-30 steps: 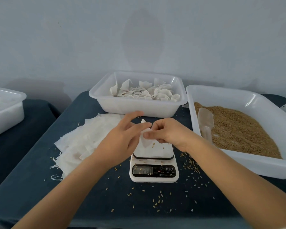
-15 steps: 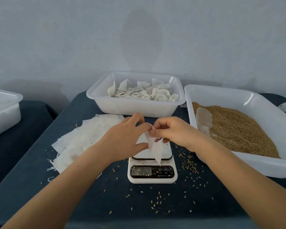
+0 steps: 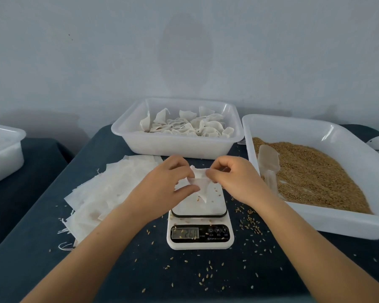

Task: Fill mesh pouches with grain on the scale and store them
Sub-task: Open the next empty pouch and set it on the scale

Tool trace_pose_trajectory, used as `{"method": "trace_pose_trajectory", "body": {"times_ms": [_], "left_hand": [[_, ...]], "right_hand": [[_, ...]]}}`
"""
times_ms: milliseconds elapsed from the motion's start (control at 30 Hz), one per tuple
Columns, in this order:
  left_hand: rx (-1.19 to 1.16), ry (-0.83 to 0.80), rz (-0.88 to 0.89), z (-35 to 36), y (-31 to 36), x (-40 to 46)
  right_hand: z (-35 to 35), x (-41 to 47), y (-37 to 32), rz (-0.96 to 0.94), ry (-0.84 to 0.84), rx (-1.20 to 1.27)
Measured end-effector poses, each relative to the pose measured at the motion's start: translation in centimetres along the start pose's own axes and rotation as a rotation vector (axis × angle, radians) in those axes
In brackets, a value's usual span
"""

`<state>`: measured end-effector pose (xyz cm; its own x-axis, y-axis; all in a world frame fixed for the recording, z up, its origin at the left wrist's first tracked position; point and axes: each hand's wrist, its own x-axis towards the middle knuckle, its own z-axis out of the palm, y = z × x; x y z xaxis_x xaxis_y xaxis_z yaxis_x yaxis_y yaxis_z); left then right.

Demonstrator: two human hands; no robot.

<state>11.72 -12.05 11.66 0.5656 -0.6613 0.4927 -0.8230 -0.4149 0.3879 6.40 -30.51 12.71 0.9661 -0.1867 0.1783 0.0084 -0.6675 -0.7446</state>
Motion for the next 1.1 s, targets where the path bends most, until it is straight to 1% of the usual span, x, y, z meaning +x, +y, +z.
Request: {"method": "trace_pose_trajectory", "body": {"times_ms": [100,167,233,267,300,333,367,400,433,467,533,567,633,700,800,833,900,967,1033,1067,1100], "left_hand": [[-0.013,0.122,0.038,0.8,0.6,-0.1],[-0.036,0.169,0.055,1.1,0.8,0.0],[-0.044,0.182,0.045,1.1,0.7,0.1],[-0.038,0.184,0.042,1.1,0.6,0.2],[-0.031,0.182,0.042,1.1,0.6,0.2],[-0.025,0.179,0.044,1.1,0.5,0.2],[-0.019,0.175,0.050,1.1,0.5,0.3],[-0.013,0.173,0.057,1.0,0.5,0.3],[-0.008,0.171,0.063,1.1,0.5,0.4],[-0.006,0.171,0.067,1.1,0.5,0.4],[-0.007,0.173,0.071,1.4,0.6,0.5],[-0.011,0.172,0.075,1.6,0.7,0.6],[-0.019,0.161,0.081,1.9,0.9,0.7],[-0.031,0.156,0.086,2.2,1.0,0.9],[-0.041,0.153,0.086,2.4,1.0,1.0],[-0.042,0.153,0.085,2.4,1.0,1.0],[-0.046,0.151,0.085,2.5,1.0,0.9],[-0.043,0.150,0.085,2.4,0.9,0.8],[-0.042,0.152,0.077,2.3,0.7,0.7],[-0.043,0.155,0.071,2.3,0.6,0.7],[-0.044,0.159,0.064,2.3,0.4,0.7]], "right_hand": [[0.2,0.0,0.2,-0.006,0.016,-0.019],[0.1,-0.2,0.1,0.005,-0.032,-0.011],[-0.8,-0.5,0.1,0.032,-0.100,0.033],[-1.8,-0.4,0.3,0.046,-0.086,0.039],[-3.1,-0.1,0.7,0.069,-0.013,0.015],[-4.6,0.6,1.3,0.107,0.089,-0.054],[-6.2,1.4,2.1,0.163,0.161,-0.187],[-7.8,2.4,2.9,0.243,0.164,-0.378],[-9.1,3.2,3.9,0.352,0.091,-0.560],[-9.8,3.8,4.8,0.470,-0.004,-0.661],[-9.9,4.4,6.7,0.702,-0.178,-0.622],[-9.6,4.4,7.5,0.774,-0.236,-0.579],[-8.7,4.4,8.4,0.844,-0.301,-0.518],[-7.9,4.5,8.5,0.861,-0.311,-0.499],[-7.3,4.6,8.2,0.874,-0.249,-0.527],[-7.3,4.7,8.2,0.878,-0.237,-0.502],[-7.8,4.9,8.5,0.871,-0.183,-0.375],[-8.9,4.9,8.9,0.802,-0.039,-0.313],[-10.6,4.4,8.8,0.713,0.069,-0.374],[-11.6,4.1,8.6,0.672,0.070,-0.409],[-12.8,3.8,8.3,0.637,0.032,-0.443]]}}
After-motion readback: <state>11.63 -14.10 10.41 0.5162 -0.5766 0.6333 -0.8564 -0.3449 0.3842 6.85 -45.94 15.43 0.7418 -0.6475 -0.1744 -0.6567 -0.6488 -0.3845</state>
